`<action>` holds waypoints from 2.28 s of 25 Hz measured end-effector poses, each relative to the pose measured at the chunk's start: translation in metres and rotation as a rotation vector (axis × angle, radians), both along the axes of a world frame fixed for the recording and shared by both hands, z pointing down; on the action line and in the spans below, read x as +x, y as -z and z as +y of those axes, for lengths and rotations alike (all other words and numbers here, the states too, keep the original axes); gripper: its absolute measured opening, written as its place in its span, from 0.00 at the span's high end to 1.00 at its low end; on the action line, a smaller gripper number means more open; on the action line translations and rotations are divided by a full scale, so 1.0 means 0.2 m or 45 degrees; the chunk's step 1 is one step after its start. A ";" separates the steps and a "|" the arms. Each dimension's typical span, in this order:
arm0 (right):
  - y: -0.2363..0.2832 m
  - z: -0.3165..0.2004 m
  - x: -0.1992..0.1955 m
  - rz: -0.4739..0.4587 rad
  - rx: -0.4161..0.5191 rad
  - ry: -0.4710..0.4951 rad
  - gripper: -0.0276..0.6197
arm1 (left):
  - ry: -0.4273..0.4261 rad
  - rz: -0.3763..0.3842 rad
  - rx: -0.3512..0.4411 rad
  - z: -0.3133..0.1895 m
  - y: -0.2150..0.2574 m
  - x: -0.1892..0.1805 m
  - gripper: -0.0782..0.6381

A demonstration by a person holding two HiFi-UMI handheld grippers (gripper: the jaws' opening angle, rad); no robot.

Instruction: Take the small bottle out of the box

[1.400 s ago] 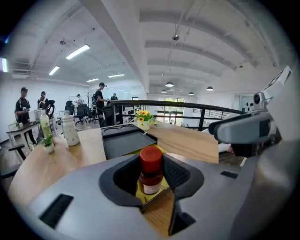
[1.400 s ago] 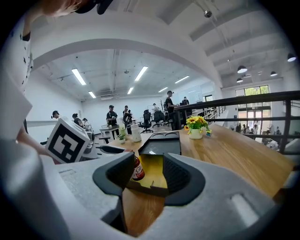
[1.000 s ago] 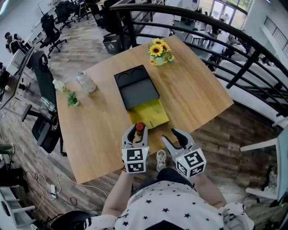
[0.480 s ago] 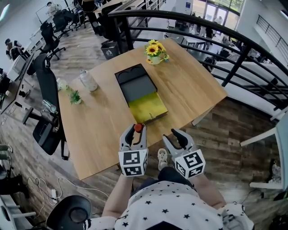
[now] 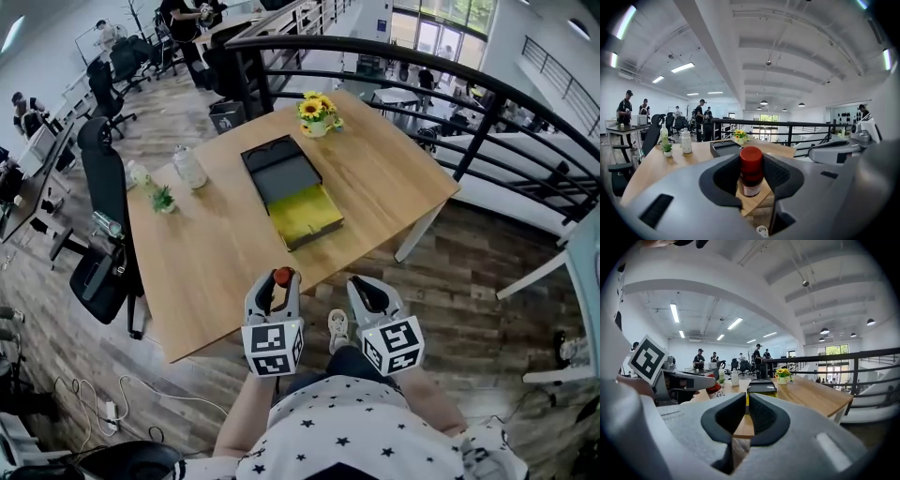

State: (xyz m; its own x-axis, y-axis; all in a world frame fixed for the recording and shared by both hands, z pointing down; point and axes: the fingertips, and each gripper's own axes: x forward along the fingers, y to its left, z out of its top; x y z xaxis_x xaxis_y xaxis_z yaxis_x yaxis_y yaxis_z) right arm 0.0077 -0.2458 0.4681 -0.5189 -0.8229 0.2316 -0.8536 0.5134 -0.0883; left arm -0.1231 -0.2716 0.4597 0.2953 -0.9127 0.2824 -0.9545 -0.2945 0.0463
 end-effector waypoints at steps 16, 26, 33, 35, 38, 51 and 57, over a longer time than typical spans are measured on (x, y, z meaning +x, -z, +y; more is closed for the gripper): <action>0.10 0.39 -0.01 0.004 0.075 -0.002 0.95 | -0.021 0.048 0.067 0.44 0.16 -0.02 0.70; 0.14 0.50 0.00 0.024 0.081 0.005 0.95 | -0.027 0.063 0.069 0.56 0.20 -0.02 0.70; 0.14 0.49 0.03 0.022 0.097 -0.008 0.95 | -0.028 0.076 0.073 0.56 0.20 0.01 0.70; 0.14 0.49 0.04 0.031 0.109 -0.016 0.95 | -0.028 0.074 0.072 0.55 0.20 0.01 0.70; 0.13 0.48 0.06 0.045 0.123 -0.016 0.95 | -0.030 0.069 0.070 0.55 0.18 0.03 0.70; 0.13 0.41 0.07 0.041 0.139 -0.019 0.95 | -0.035 0.074 0.074 0.49 0.19 0.06 0.70; 0.12 0.40 0.07 0.042 0.139 -0.020 0.95 | -0.035 0.080 0.071 0.48 0.18 0.06 0.70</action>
State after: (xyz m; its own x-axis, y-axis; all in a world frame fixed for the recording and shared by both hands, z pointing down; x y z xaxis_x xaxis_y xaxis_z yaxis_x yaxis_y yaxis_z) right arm 0.0214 -0.1658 0.4444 -0.4997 -0.8519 0.1567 -0.8629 0.5053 -0.0046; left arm -0.1105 -0.1762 0.4229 0.3358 -0.9179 0.2114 -0.9418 -0.3241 0.0889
